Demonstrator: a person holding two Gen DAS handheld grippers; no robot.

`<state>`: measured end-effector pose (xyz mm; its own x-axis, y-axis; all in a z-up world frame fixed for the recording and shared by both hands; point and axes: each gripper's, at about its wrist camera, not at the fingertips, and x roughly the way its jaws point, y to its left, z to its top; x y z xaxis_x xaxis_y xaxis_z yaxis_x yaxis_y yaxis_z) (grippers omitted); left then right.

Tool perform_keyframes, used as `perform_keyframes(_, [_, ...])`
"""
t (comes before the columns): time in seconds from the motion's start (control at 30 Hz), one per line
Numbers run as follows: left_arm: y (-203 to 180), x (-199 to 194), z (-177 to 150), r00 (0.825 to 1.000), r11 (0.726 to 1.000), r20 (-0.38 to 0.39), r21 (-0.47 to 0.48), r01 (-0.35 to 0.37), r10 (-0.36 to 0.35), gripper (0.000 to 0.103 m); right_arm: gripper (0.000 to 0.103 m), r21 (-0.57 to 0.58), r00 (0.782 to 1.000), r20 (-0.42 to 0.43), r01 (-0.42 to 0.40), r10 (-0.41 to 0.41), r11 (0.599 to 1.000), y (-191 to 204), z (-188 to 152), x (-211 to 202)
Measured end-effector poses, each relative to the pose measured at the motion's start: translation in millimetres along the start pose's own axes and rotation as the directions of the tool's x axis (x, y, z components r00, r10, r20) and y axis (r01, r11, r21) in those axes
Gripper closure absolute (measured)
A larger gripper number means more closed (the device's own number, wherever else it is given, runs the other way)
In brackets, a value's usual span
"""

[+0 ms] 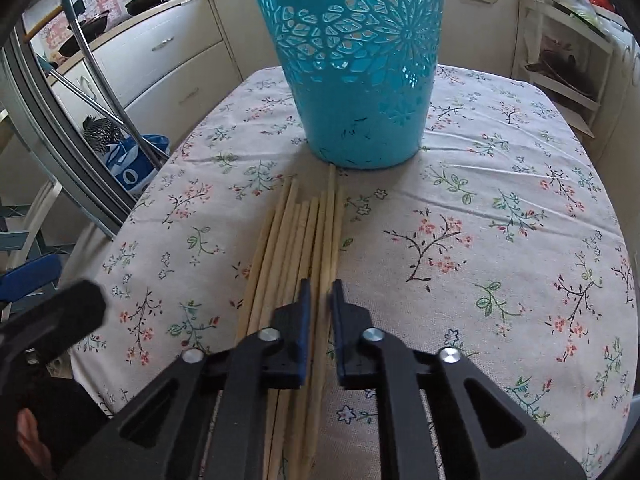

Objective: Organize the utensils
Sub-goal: 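Close the right tool on one wooden chopstick while the left tool grasps another chopstick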

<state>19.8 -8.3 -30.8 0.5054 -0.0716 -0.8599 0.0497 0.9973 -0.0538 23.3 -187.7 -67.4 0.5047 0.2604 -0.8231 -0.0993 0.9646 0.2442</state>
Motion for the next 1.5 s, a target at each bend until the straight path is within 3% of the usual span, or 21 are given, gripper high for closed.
perform_keyframes(0.27, [-25, 50, 10, 0.998, 0.999, -0.06, 0.037, 0.004, -0.001, 0.008, 0.098, 0.154, 0.998, 0.029, -0.063, 0.059, 0.986, -39, -11, -16])
perform_keyframes(0.47, [-44, 69, 21, 0.998, 0.997, -0.068, 0.073, 0.012, -0.007, 0.018, 0.098, 0.133, 0.999, 0.013, -0.049, 0.048, 0.99, -39, -18, -24])
perform_keyframes(0.63, [-54, 86, 27, 0.996, 0.996, -0.09, 0.086, 0.029, -0.022, 0.046, 0.098, 0.152, 0.998, 0.002, -0.056, 0.057, 0.987, -44, -23, -23])
perform_keyframes(0.67, [-54, 87, 27, 0.995, 0.995, -0.095, 0.088, 0.041, -0.033, 0.048, 0.098, 0.153, 0.999, 0.005, -0.054, 0.054, 0.987, -46, -23, -24])
perform_keyframes(0.8, [-50, 85, 31, 0.982, 0.984, -0.122, 0.094, 0.153, -0.141, 0.081, 0.098, 0.164, 0.999, 0.002, -0.045, 0.045, 0.985, -51, -26, -29])
perform_keyframes(0.9, [-44, 87, 35, 0.971, 0.977, -0.156, 0.09, 0.194, -0.179, 0.086, 0.097, 0.167, 0.999, -0.012, -0.036, 0.039, 0.985, -52, -26, -27])
perform_keyframes(0.97, [-38, 88, 38, 0.965, 0.973, -0.177, 0.087, 0.214, -0.196, 0.094, 0.087, 0.166, 0.999, -0.014, -0.029, 0.032, 0.986, -53, -23, -26])
perform_keyframes(1.03, [-36, 88, 42, 0.958, 0.967, -0.197, 0.104, 0.234, -0.21, 0.095, 0.064, 0.15, 1.0, -0.002, -0.01, 0.011, 0.989, -51, -16, -25])
perform_keyframes(1.27, [-36, 91, 48, 0.953, 0.959, -0.221, 0.142, 0.243, -0.209, 0.095, 0.064, 0.092, 1.0, -0.01, 0.011, -0.01, 0.996, -49, 6, -12])
perform_keyframes(1.33, [-38, 91, 49, 0.957, 0.961, -0.216, 0.154, 0.231, -0.195, 0.095, 0.077, 0.075, 0.999, -0.029, 0.018, -0.015, 0.997, -50, 7, -7])
perform_keyframes(1.5, [-40, 92, 49, 0.957, 0.958, -0.214, 0.165, 0.233, -0.196, 0.095, 0.085, -0.002, 0.998, -0.013, 0.067, -0.067, 0.998, -44, 10, -2])
